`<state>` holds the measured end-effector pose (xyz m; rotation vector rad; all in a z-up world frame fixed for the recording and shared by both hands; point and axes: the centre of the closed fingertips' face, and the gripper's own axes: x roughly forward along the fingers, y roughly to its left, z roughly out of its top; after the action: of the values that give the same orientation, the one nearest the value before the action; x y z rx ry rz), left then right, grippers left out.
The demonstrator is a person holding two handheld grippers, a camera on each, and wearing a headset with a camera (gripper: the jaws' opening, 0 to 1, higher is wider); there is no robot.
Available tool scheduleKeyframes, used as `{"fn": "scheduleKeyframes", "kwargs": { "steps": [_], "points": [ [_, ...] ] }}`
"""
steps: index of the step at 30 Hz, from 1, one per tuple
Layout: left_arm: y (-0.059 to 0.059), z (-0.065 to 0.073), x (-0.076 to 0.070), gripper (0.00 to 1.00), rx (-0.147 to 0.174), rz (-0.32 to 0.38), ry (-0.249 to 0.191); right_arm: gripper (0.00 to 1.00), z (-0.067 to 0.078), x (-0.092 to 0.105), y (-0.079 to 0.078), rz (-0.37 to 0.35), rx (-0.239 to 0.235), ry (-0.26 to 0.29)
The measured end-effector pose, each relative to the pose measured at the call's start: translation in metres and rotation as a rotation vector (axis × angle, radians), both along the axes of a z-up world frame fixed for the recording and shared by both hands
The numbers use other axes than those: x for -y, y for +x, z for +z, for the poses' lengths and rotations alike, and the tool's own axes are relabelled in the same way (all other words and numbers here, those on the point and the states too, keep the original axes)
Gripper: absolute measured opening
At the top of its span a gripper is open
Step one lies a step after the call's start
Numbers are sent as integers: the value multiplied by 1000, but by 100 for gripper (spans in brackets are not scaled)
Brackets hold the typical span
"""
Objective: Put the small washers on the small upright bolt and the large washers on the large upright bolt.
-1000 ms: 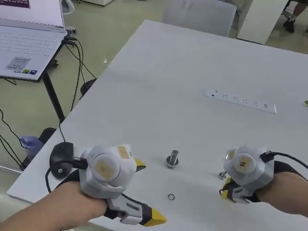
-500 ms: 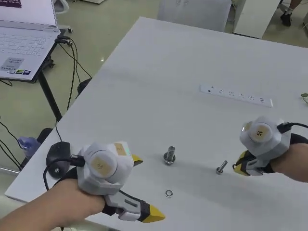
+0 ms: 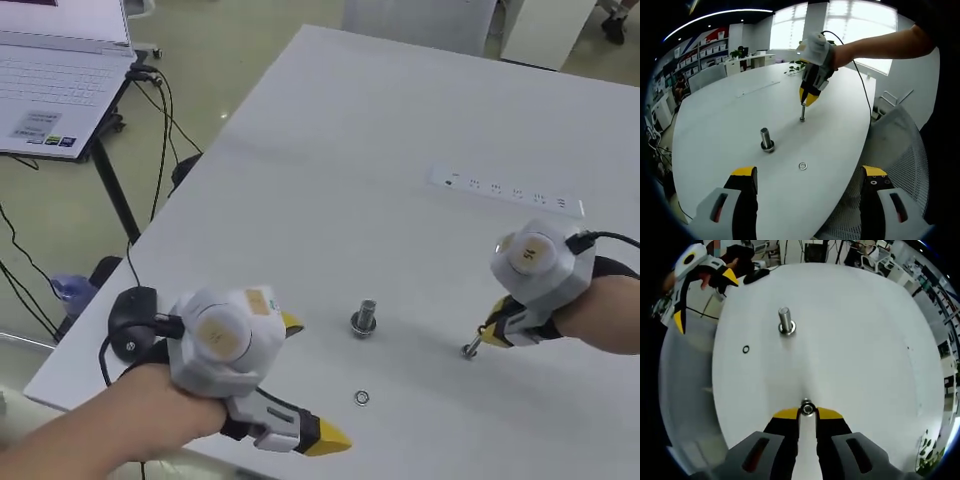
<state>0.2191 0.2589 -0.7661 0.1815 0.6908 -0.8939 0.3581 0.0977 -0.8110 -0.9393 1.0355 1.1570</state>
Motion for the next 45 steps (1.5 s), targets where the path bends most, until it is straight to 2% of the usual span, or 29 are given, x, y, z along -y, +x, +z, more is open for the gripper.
{"fn": "scheduleKeyframes", "kwargs": {
  "steps": [12,24,36,45],
  "points": [
    [-4,-4,-4,82,-15,2,7,12,-5,0,-1,21,1,-36],
    [-9,-8,-8,80,-34,0,17,12,-22,2,4,32,1,-58],
    [-15,-9,-13,80,-44,-5,26,13,-43,-2,-2,15,-18,-68],
    [-16,-9,-18,78,-50,-2,32,13,-47,-2,-6,19,-18,-82]
  ]
}}
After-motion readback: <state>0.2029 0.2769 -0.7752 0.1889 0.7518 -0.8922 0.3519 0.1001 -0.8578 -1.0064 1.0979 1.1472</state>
